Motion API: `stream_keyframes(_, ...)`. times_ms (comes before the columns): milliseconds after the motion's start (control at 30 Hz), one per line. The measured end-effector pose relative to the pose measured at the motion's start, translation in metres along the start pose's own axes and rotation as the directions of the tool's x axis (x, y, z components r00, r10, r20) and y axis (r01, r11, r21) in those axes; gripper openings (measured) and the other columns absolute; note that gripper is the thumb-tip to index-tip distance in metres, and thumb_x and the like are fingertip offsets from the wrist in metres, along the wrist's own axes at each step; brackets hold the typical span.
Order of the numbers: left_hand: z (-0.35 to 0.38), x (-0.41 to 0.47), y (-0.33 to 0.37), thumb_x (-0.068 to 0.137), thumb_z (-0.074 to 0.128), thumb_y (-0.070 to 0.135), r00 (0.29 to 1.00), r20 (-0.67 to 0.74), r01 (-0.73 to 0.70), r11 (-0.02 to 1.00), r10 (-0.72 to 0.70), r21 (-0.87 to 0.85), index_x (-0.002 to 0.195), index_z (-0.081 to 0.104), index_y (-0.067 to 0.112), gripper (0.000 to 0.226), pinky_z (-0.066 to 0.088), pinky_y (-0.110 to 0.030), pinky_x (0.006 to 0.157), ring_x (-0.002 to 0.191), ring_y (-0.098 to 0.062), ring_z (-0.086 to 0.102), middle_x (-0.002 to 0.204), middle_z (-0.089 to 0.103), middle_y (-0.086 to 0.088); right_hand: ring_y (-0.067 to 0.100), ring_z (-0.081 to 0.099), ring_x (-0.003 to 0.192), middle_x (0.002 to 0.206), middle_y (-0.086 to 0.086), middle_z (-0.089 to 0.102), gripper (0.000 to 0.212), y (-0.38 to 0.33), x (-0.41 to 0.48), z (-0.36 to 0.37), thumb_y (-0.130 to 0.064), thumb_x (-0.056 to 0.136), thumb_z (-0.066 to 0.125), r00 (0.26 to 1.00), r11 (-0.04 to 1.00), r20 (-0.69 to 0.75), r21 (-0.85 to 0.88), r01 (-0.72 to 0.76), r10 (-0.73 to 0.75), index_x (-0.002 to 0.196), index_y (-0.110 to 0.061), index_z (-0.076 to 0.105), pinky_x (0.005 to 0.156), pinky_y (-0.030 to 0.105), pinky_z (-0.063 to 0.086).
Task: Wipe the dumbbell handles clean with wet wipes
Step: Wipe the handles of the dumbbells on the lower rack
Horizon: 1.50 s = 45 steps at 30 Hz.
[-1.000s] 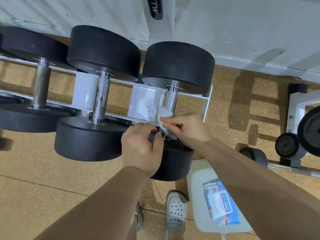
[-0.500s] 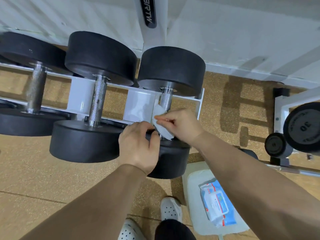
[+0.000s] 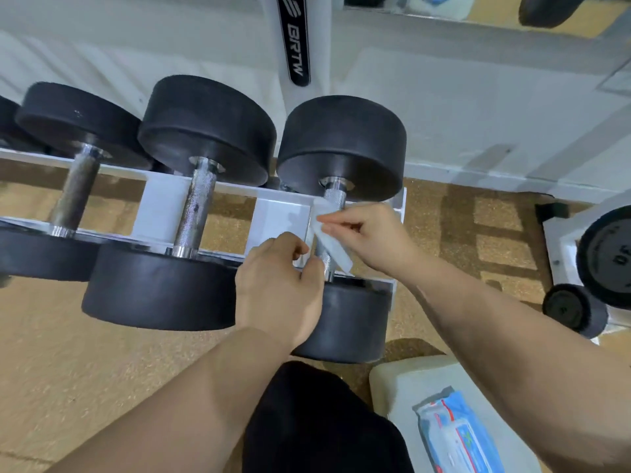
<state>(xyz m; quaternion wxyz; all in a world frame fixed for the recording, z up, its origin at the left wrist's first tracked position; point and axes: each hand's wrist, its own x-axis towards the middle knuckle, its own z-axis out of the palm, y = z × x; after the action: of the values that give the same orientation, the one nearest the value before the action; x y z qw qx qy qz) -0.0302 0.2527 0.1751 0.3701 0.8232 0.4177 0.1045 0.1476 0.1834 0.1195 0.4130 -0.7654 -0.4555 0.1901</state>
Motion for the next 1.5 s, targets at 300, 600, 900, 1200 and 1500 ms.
stream_keyframes(300, 0.000, 0.000, 0.002, 0.088, 0.056, 0.037, 1.000, 0.001, 0.027, 0.999, -0.027, -0.047, 0.092, 0.063, 0.026, 0.013, 0.047, -0.044, 0.091, 0.098, -0.021, 0.058, 0.096, 0.064, 0.009, -0.003, 0.060, 0.071, 0.074, -0.023, 0.063, 0.017, 0.003, -0.019, 0.013, -0.018, 0.085, 0.078, 0.991, 0.992, 0.049, -0.006, 0.123, -0.123, 0.103, -0.018, 0.080, 0.067, 0.010, 0.040)
stream_keyframes(600, 0.000, -0.001, 0.001, 0.089, 0.060, 0.033, 1.000, -0.017, 0.007, 0.999, -0.008, -0.053, 0.083, 0.062, 0.025, 0.010, 0.045, -0.041, 0.092, 0.097, -0.019, 0.055, 0.089, 0.061, 0.013, 0.001, 0.054, 0.065, 0.073, -0.007, 0.063, 0.021, -0.001, -0.006, 0.006, -0.020, 0.089, 0.073, 0.996, 0.998, -0.084, 0.046, -0.039, 0.043, 0.109, -0.023, 0.077, 0.066, 0.012, 0.041)
stream_keyframes(900, 0.000, -0.001, -0.002, 0.090, 0.052, 0.016, 0.996, -0.086, 0.002, 0.996, -0.010, -0.091, 0.068, 0.053, 0.014, 0.022, 0.038, -0.037, 0.073, 0.088, -0.026, 0.050, 0.078, 0.054, 0.003, 0.007, 0.067, 0.082, 0.090, -0.004, 0.077, 0.018, -0.015, 0.016, 0.005, -0.029, 0.091, 0.071, 0.977, 0.996, -0.210, -0.076, -0.051, 0.034, 0.105, -0.021, 0.079, 0.079, 0.026, 0.053)
stream_keyframes(1200, -0.004, -0.017, -0.012, 0.089, 0.049, -0.001, 0.928, -0.364, -0.050, 0.938, -0.084, -0.344, 0.090, 0.061, 0.013, 0.018, 0.036, -0.024, 0.076, 0.092, -0.021, 0.053, 0.093, 0.060, 0.001, 0.016, 0.067, 0.083, 0.089, -0.004, 0.077, 0.021, -0.032, 0.022, -0.003, -0.042, 0.093, 0.064, 0.994, 0.841, 0.086, -0.531, 0.102, -0.067, 0.099, -0.030, 0.080, 0.067, 0.028, 0.045)
stream_keyframes(1500, 0.004, -0.018, -0.035, 0.090, 0.051, 0.021, 0.921, -0.367, -0.232, 0.942, 0.132, -0.243, 0.081, 0.056, 0.015, 0.012, 0.035, -0.030, 0.075, 0.082, -0.020, 0.050, 0.082, 0.057, 0.002, 0.006, 0.064, 0.074, 0.081, -0.012, 0.075, 0.020, -0.058, 0.005, 0.002, -0.041, 0.094, 0.065, 0.943, 0.749, 0.332, -0.625, 0.219, 0.001, 0.091, -0.031, 0.081, 0.061, 0.018, 0.041)
